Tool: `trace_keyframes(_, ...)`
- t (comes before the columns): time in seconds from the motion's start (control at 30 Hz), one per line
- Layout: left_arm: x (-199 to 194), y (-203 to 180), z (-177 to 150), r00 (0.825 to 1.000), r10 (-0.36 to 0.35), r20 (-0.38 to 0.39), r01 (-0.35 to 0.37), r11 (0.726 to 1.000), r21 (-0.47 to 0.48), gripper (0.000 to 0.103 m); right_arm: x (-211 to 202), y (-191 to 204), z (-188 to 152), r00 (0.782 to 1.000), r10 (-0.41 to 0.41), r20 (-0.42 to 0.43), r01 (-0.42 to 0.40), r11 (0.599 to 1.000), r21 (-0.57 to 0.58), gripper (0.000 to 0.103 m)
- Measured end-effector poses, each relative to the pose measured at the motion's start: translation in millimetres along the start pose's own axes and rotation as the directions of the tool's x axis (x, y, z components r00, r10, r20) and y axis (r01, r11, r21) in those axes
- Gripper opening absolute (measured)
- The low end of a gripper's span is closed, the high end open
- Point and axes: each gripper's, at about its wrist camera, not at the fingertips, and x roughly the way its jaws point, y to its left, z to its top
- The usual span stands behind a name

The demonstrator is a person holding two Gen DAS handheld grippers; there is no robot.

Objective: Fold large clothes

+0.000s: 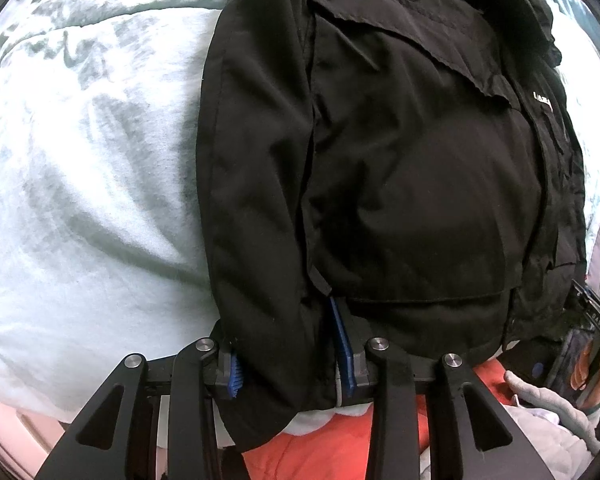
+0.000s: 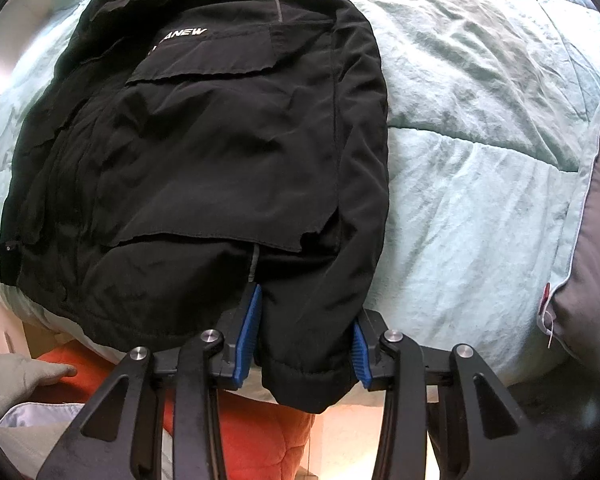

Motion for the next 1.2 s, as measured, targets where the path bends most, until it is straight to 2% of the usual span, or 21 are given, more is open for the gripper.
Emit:
trace_keyframes(0.23, -0.1, 1.2, 2.8, 1.0, -0.017, -0.021, 0.017, 1.0, -0.007, 0.037, 2.7, -1.6, 2.7, 1.0, 0.008, -0.006, -0.008, 1.0, 0.003, 0.046)
trace_keyframes(0.37, -0.1, -3.3, 5.2, 1.0, 0.019, -0.007, -0.018, 1.0, 0.009, 0.036, 3.9, -3.5, 1.6, 1.0, 0.001, 0.002, -0.001, 1.0, -0.008, 0.046)
trace_keyframes(0.4, -0.7, -6.4, 4.1, 1.0, 0.024, 0.003, -0.024, 1.0, 0.01, 0.034, 2.8, -3.0, 0.2, 1.0, -0.002, 0.013, 0.002, 1.0, -0.011, 0.044)
trace_keyframes(0.47, -4.8, -10.4, 3.1, 0.999, 0.025, 0.028, -0.026, 1.0, 0.015, 0.021, -1.2, -3.3, -3.0, 0.999, -0.004, 0.04, 0.005, 1.0, -0.013, 0.037)
trace_keyframes(0.53, -11.2, -14.8, 2.5, 0.998, 0.022, 0.052, -0.023, 0.999, 0.027, 0.014, -6.9, -7.5, -5.2, 0.998, -0.007, 0.062, 0.007, 1.0, -0.002, 0.02)
trace_keyframes(0.6, -19.0, -15.7, 3.2, 0.998, 0.004, 0.07, -0.005, 1.0, 0.021, 0.012, -15.7, -14.8, -5.6, 0.996, 0.026, 0.087, -0.028, 0.999, 0.019, 0.018)
trace_keyframes(0.73, -50.4, -11.1, 8.4, 0.984, -0.096, 0.148, 0.097, 0.995, -0.003, 0.012, -39.0, -24.9, -1.5, 0.985, 0.088, 0.152, -0.093, 0.995, 0.028, 0.014)
trace_keyframes(0.83, -77.6, -11.9, 19.6, 0.964, -0.162, 0.21, 0.166, 0.986, -0.001, 0.011, -55.5, -27.0, 13.9, 0.97, 0.151, 0.192, -0.158, 0.987, 0.022, 0.013)
trace_keyframes(0.97, -121.5, -23.2, 42.0, 0.922, -0.229, 0.313, 0.232, 0.972, 0.028, 0.011, -70.2, -18.3, 43.5, 0.949, 0.214, 0.232, -0.225, 0.974, 0.019, 0.013)
trace_keyframes(1.13, -169.3, -38.1, 77.7, 0.874, -0.265, 0.408, 0.257, 0.964, 0.074, 0.011, -84.7, -5.6, 80.2, 0.934, 0.218, 0.282, -0.223, 0.975, -0.013, 0.013)
trace_keyframes(1.2, -187.3, -43.9, 92.3, 0.847, -0.273, 0.456, 0.261, 0.961, 0.09, 0.012, -93.3, -3.7, 99.0, 0.924, 0.223, 0.312, -0.23, 0.973, -0.013, 0.013)
